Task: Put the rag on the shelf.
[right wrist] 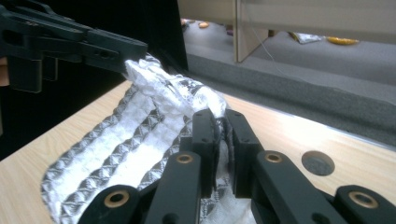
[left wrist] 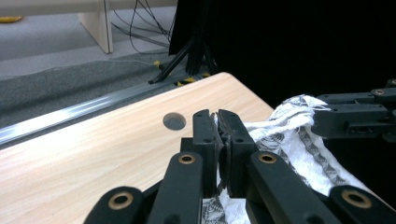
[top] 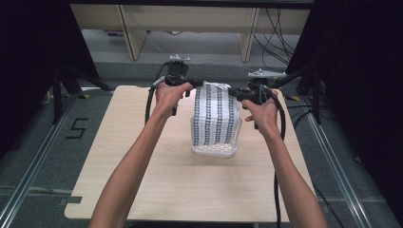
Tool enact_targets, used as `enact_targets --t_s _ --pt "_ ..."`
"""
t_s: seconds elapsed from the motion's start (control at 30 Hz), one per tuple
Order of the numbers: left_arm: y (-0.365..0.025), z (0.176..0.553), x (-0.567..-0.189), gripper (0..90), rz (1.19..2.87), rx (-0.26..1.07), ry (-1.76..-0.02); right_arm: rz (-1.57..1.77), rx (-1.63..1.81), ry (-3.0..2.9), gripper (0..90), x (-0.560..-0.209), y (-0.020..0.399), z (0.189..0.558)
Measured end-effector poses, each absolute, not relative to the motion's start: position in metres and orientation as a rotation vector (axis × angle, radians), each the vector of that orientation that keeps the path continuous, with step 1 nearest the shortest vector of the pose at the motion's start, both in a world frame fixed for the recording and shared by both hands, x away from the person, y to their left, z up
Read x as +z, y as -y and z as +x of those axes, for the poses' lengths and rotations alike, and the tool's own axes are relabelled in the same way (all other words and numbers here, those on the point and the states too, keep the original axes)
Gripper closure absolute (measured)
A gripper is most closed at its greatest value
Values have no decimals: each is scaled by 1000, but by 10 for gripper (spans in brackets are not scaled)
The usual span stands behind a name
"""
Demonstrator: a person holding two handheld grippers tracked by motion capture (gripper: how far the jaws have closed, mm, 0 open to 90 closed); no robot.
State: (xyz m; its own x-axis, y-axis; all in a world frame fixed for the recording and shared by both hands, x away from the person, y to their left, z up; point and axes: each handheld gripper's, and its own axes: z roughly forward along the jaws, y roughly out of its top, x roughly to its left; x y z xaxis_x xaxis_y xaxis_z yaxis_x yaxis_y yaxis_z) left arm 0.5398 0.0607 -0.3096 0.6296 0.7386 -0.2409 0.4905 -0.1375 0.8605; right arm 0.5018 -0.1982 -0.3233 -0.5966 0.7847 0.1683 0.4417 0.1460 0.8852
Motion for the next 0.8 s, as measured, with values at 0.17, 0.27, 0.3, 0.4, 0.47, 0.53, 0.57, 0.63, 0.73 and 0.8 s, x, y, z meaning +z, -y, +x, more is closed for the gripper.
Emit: enact_targets --t_s 0.17,0.27,0.3,0.4,0.47,0.53,0.57,0.63,0.73,0.8 --pt "-59 542 -318 845 1846 278 -982 1188 1400 -2095 827 -333 201 507" --pt "-57 542 -323 832 1885 264 -978 1240 1380 -2115 792 -338 201 511" --pt "-57 543 -325 824 1881 268 -989 1257 1374 -2113 779 -338 201 511" --pt "-57 544 -330 699 1894 268 -1022 1265 1359 -2111 728 -340 201 513" --pt "-56 546 -332 474 1920 283 -1064 1275 1354 -2107 664 -340 200 512" --pt "-57 546 -333 391 1925 280 -1076 1306 1351 -2084 631 -339 199 511" --pt "-57 546 -333 383 1932 284 -1071 1293 1344 -2089 616 -339 200 512" --pt "-58 545 -333 377 1938 281 -1064 1285 1333 -2100 611 -339 201 512" --pt "-61 541 -331 375 1922 265 -1048 1263 1320 -2111 603 -340 202 512" --pt "-64 540 -332 378 1931 265 -1043 1275 1322 -2109 602 -339 202 510"
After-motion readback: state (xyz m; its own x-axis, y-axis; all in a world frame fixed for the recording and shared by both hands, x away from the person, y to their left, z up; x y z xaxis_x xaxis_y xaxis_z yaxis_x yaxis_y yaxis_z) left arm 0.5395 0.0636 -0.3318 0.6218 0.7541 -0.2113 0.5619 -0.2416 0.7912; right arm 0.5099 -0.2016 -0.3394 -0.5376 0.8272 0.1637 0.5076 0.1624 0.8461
